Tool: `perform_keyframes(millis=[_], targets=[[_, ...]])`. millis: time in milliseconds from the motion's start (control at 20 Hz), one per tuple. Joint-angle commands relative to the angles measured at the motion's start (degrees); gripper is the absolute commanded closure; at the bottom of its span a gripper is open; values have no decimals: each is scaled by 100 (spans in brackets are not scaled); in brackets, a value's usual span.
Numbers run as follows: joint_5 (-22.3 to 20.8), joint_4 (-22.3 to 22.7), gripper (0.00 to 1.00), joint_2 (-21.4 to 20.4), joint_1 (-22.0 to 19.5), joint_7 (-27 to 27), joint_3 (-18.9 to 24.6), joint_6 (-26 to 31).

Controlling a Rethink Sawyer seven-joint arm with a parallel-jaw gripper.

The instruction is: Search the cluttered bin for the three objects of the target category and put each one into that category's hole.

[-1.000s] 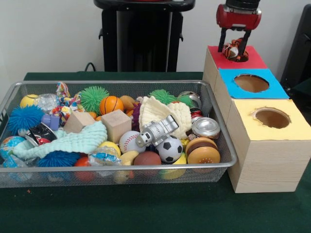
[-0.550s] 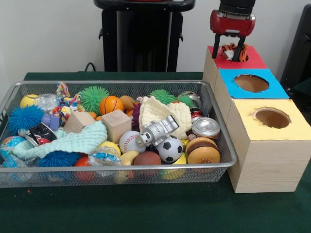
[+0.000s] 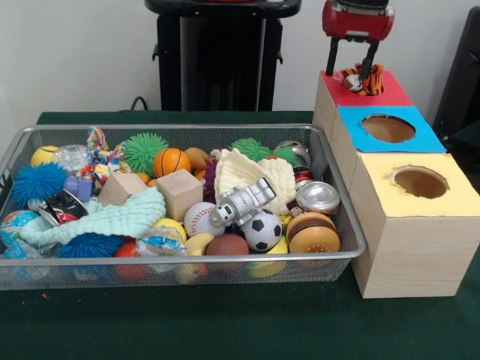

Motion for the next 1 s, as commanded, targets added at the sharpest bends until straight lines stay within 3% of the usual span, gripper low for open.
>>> perform_keyframes(millis=[50, 150, 550, 850, 1000], targets=[[-150, -453, 0, -638, -308, 370, 275, 1356], [-146, -577, 0, -713, -364, 356, 316, 1505], [-142, -201, 0, -837, -584, 272, 579, 1200], [517, 483, 0, -864, -922, 507, 1248, 896], [356, 438, 0, -804, -849, 548, 1251, 905]])
